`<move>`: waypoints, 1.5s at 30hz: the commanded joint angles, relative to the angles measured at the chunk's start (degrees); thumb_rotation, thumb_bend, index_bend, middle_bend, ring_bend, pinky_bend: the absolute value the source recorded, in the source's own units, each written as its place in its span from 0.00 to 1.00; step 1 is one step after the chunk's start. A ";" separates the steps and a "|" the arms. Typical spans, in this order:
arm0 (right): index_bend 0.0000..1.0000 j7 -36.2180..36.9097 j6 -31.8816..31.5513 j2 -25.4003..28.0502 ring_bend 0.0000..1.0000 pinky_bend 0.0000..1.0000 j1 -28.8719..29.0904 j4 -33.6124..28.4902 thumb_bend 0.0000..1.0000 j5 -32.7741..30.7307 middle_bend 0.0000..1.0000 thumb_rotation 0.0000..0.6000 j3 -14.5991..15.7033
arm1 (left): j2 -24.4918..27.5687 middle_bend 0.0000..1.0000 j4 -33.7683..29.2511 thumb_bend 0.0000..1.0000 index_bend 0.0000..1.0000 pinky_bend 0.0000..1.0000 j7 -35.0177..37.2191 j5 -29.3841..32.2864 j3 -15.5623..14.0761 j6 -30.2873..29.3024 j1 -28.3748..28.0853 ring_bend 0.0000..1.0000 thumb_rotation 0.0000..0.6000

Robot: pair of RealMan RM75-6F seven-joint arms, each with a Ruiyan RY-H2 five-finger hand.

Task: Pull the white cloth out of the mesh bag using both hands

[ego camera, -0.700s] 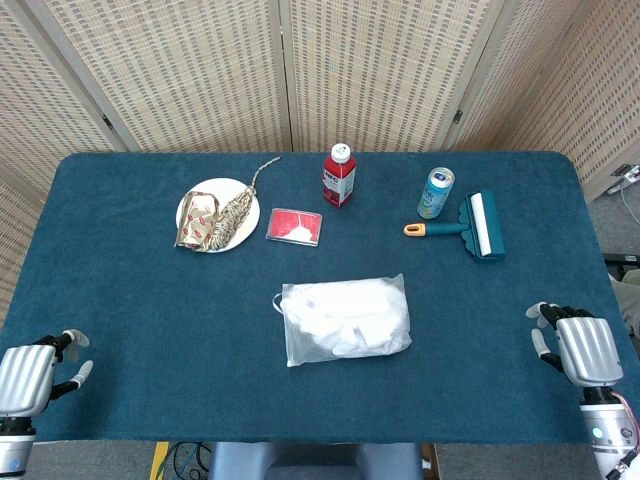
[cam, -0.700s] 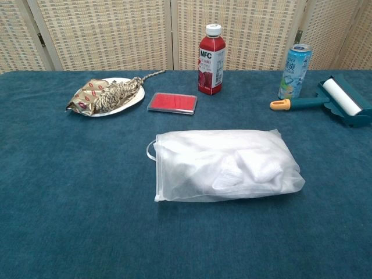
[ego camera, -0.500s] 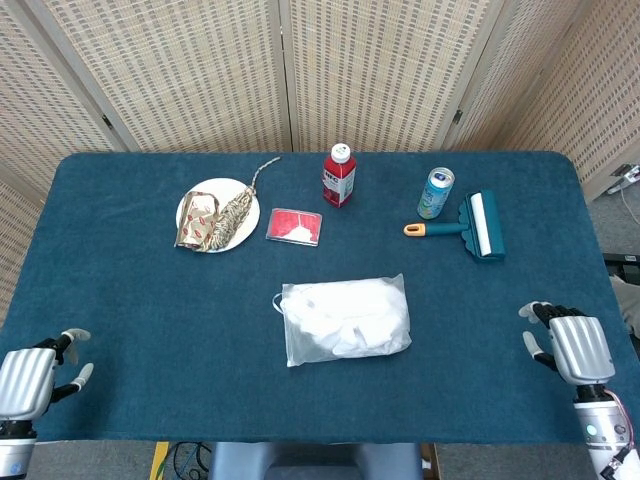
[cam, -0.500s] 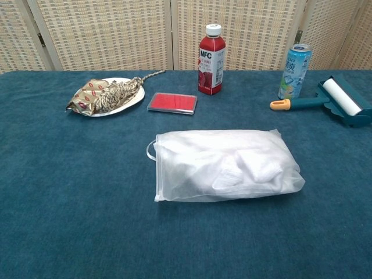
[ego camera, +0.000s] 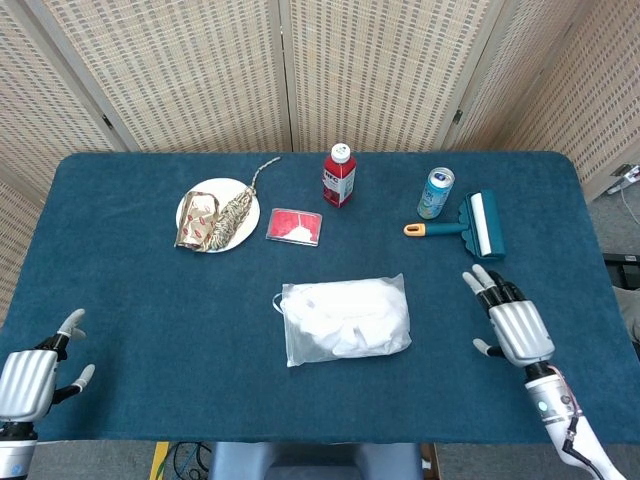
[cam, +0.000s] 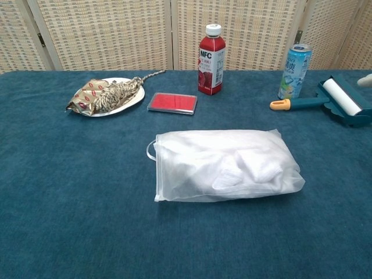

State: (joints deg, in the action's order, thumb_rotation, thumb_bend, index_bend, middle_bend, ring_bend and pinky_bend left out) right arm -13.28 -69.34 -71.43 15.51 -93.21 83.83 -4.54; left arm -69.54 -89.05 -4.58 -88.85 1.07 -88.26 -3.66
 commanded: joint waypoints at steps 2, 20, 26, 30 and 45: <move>0.00 -2.83 3.01 -2.60 0.00 0.16 2.59 -0.65 0.00 -0.88 0.00 1.00 -0.53 | -0.51 0.30 1.08 0.29 0.00 0.74 0.73 -0.12 -0.01 0.14 -0.11 0.49 1.00; 0.00 -8.21 12.21 -13.69 0.00 0.13 11.81 3.72 0.00 -5.67 0.00 1.00 -2.13 | -1.62 0.30 2.12 0.29 0.00 0.74 0.10 0.47 -0.26 2.02 -0.81 0.49 1.00; 0.00 -10.11 15.43 -15.92 0.00 0.10 14.85 5.87 0.00 -9.10 0.00 1.00 -3.30 | -1.82 0.30 2.24 0.29 0.00 0.74 -0.13 0.56 -0.46 2.50 -0.92 0.49 1.00; 0.00 -11.63 17.80 -16.48 0.00 0.09 17.12 6.27 0.00 -11.82 0.00 1.00 -4.19 | -1.85 0.30 2.16 0.29 0.00 0.74 -0.31 0.56 -0.57 2.68 -0.96 0.49 1.00; 0.00 -16.27 24.68 -15.96 0.02 0.10 24.34 5.76 0.00 -21.83 0.08 1.00 -4.51 | -1.84 0.30 2.20 0.29 0.00 0.74 -0.24 0.68 -0.89 3.31 -1.07 0.49 1.00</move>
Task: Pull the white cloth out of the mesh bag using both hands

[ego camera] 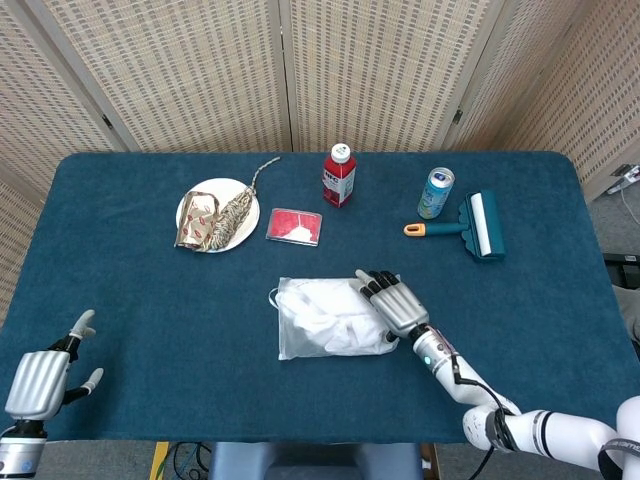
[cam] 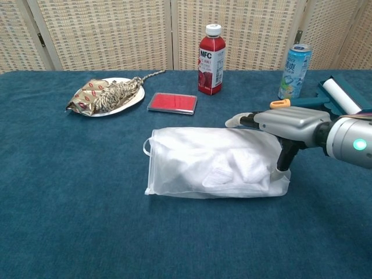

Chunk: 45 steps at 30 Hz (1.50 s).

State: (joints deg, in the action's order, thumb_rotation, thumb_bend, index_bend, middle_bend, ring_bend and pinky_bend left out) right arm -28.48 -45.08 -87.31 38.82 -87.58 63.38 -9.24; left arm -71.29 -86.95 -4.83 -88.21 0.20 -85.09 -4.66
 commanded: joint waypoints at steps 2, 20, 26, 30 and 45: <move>0.00 -1.60 0.76 -0.20 0.05 0.14 1.83 0.34 0.00 -2.54 0.11 1.00 0.35 | -0.08 0.30 0.11 0.29 0.00 0.74 0.01 -0.03 -0.04 0.14 -0.09 0.49 1.00; 0.33 1.17 1.39 -3.11 0.39 0.49 6.01 5.89 0.62 -3.44 0.44 1.00 2.06 | 0.06 0.30 -0.43 0.29 0.00 0.74 -0.60 -0.30 -0.13 0.46 -0.42 0.49 1.00; 0.54 4.09 -1.22 -4.07 0.59 0.68 5.59 7.31 0.69 0.95 0.63 1.00 2.61 | 0.15 0.30 -0.67 0.29 0.00 0.74 -0.72 -0.27 -0.12 0.43 -0.44 0.49 1.00; 0.61 6.59 -3.34 -4.15 0.66 0.74 4.98 7.70 0.72 4.38 0.69 1.00 2.98 | 0.07 0.30 -0.70 0.29 0.00 0.74 -0.74 -0.38 -0.11 0.40 -0.51 0.49 1.00; 0.64 20.03 -18.02 -1.40 0.69 0.77 1.79 7.86 0.75 21.15 0.72 1.00 3.06 | 1.61 0.37 -3.68 0.29 0.03 0.74 1.18 -1.35 1.52 -0.37 -1.87 0.49 1.00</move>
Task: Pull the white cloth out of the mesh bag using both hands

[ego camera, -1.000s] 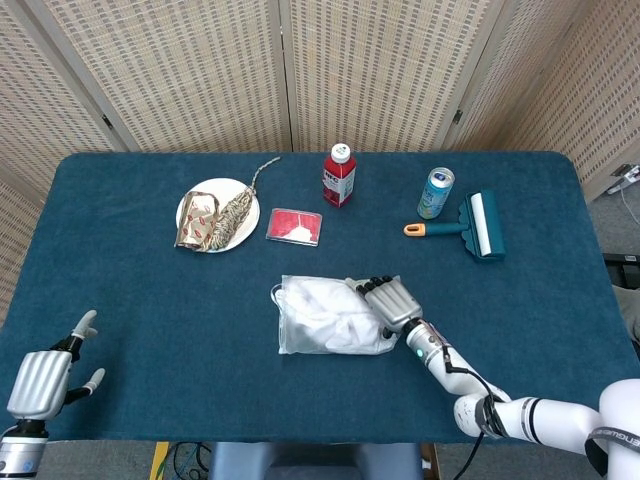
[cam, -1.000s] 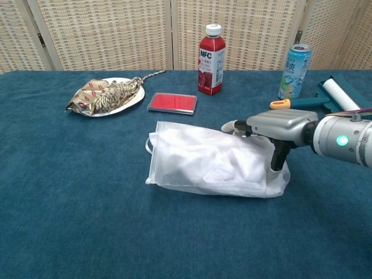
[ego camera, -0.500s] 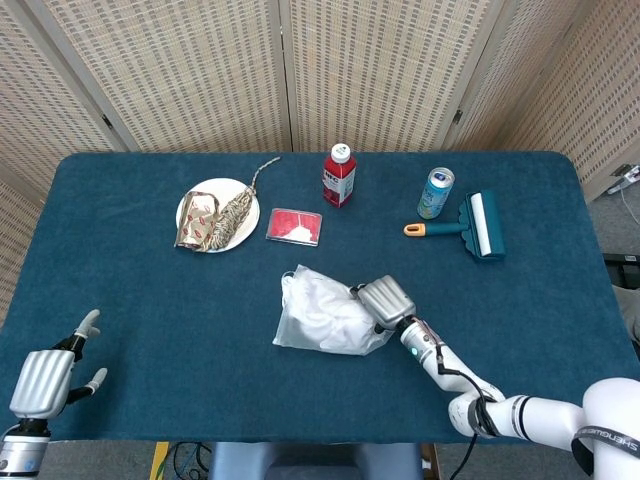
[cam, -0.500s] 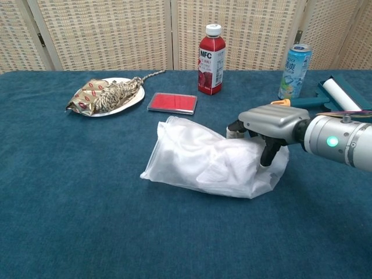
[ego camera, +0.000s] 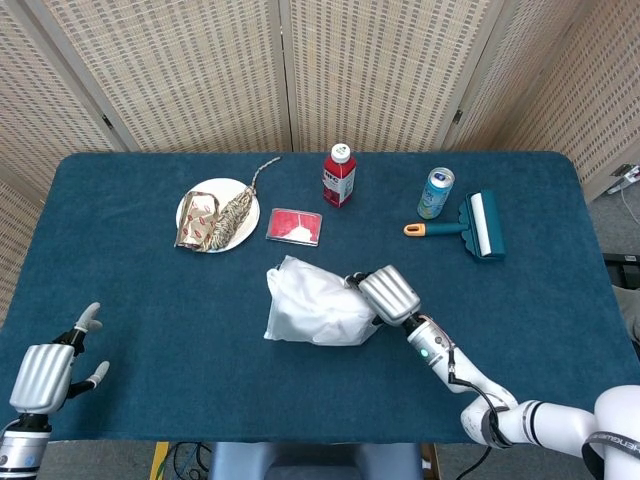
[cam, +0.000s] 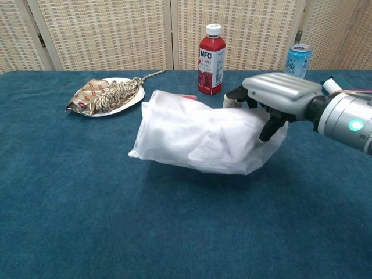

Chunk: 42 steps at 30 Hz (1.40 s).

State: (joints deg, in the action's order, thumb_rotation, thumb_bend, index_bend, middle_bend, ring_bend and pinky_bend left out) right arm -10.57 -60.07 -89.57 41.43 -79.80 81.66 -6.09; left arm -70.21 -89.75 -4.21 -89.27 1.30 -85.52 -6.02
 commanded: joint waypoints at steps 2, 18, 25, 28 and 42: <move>0.64 3.63 -5.38 1.04 0.69 0.77 -1.17 0.45 0.75 4.96 0.72 1.00 -0.15 | 1.21 0.43 -2.31 0.29 0.04 0.74 1.22 -0.62 0.93 0.32 -1.22 0.49 1.00; 0.64 12.05 -18.59 -2.77 0.69 0.74 -1.73 9.03 0.75 15.07 0.72 1.00 -0.98 | 3.13 0.77 -11.32 0.24 0.21 0.85 1.69 -0.89 7.10 5.71 -9.92 0.69 1.00; 0.64 13.12 -20.53 -3.87 0.69 0.73 -1.16 10.42 0.75 16.65 0.72 1.00 -1.33 | 3.00 0.99 -14.15 0.16 0.32 0.99 0.21 -1.44 9.47 6.33 -13.02 0.90 1.00; 0.64 13.03 -21.04 -4.38 0.69 0.73 -0.83 10.98 0.75 17.12 0.72 1.00 -1.53 | 3.44 1.00 -15.54 0.14 0.33 1.00 0.36 -1.36 10.00 6.60 -13.87 0.93 1.00; 0.64 14.67 -24.51 -7.50 0.69 0.69 0.70 14.68 0.75 19.12 0.72 1.00 -2.49 | 5.78 1.00 -22.55 0.07 0.36 1.00 5.90 1.59 10.80 10.72 -17.08 0.98 1.00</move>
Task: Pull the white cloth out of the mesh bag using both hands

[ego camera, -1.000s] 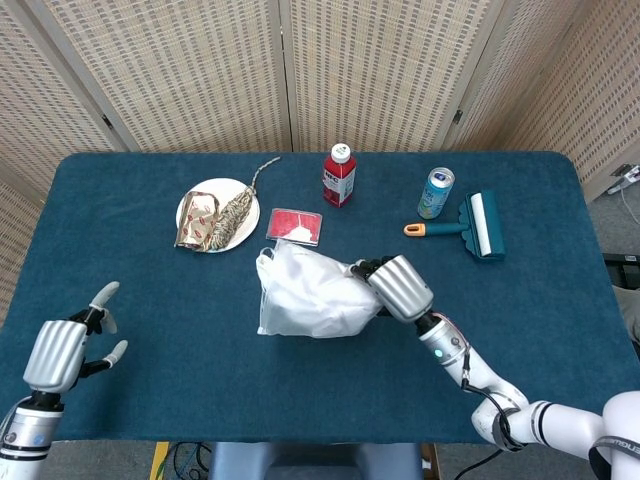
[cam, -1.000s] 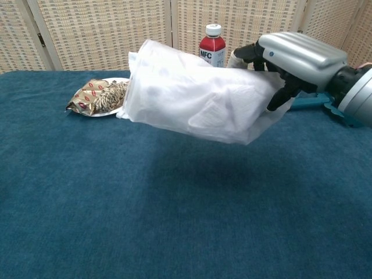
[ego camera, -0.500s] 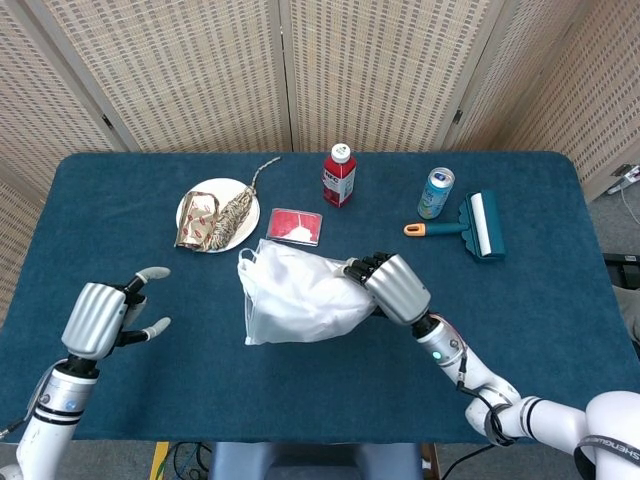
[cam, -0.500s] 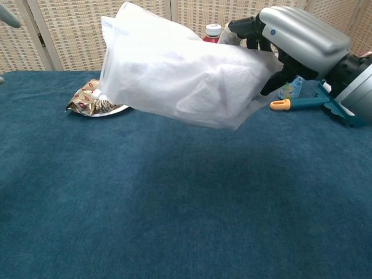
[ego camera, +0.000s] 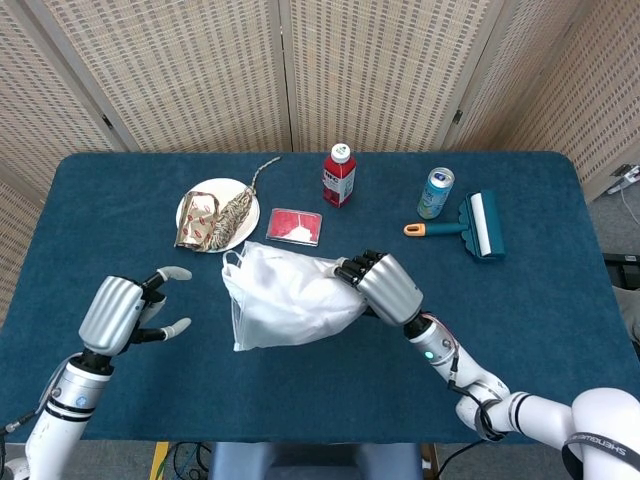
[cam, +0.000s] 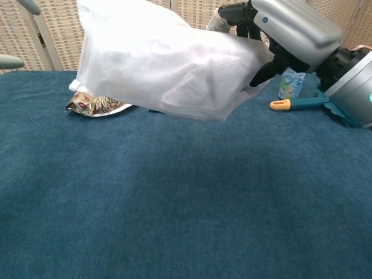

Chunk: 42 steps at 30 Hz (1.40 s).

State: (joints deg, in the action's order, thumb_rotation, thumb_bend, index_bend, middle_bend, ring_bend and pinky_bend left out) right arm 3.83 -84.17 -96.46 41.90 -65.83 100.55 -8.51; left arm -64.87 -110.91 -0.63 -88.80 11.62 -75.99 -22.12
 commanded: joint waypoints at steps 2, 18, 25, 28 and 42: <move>0.64 0.44 -0.77 -1.16 0.69 0.69 0.40 1.55 0.75 0.41 0.72 1.00 -0.06 | 0.58 1.00 -1.83 0.07 0.36 1.00 2.97 1.46 0.69 1.80 -1.58 0.98 1.00; 0.64 2.01 -3.04 -3.52 0.69 0.68 1.35 4.44 0.76 1.04 0.72 1.00 -0.21 | 2.64 1.00 -5.41 0.04 0.35 1.00 6.69 2.30 0.12 5.25 -4.00 0.99 1.00; 0.64 1.75 -3.18 -4.24 0.69 0.68 2.00 4.94 0.76 1.15 0.72 1.00 -0.26 | 2.94 1.00 -5.84 0.04 0.33 1.00 7.50 2.52 -0.20 7.01 -5.36 0.99 1.00; 0.64 1.74 -3.22 -4.51 0.69 0.68 2.27 4.90 0.76 1.12 0.72 1.00 -0.35 | 3.09 1.00 -6.00 0.04 0.32 1.00 7.68 2.27 -0.50 7.77 -5.90 0.99 1.00; 0.64 1.33 -2.81 -5.75 0.69 0.68 3.45 5.33 0.76 1.40 0.72 1.00 -0.02 | 2.10 1.00 -6.35 0.04 0.36 1.00 8.70 2.65 -0.60 9.20 -8.00 0.99 1.00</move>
State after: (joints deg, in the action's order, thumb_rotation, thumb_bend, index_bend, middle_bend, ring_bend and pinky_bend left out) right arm 5.17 -86.99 -102.20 45.33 -60.50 101.94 -8.53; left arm -62.73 -117.24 8.10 -86.19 11.00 -66.83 -30.07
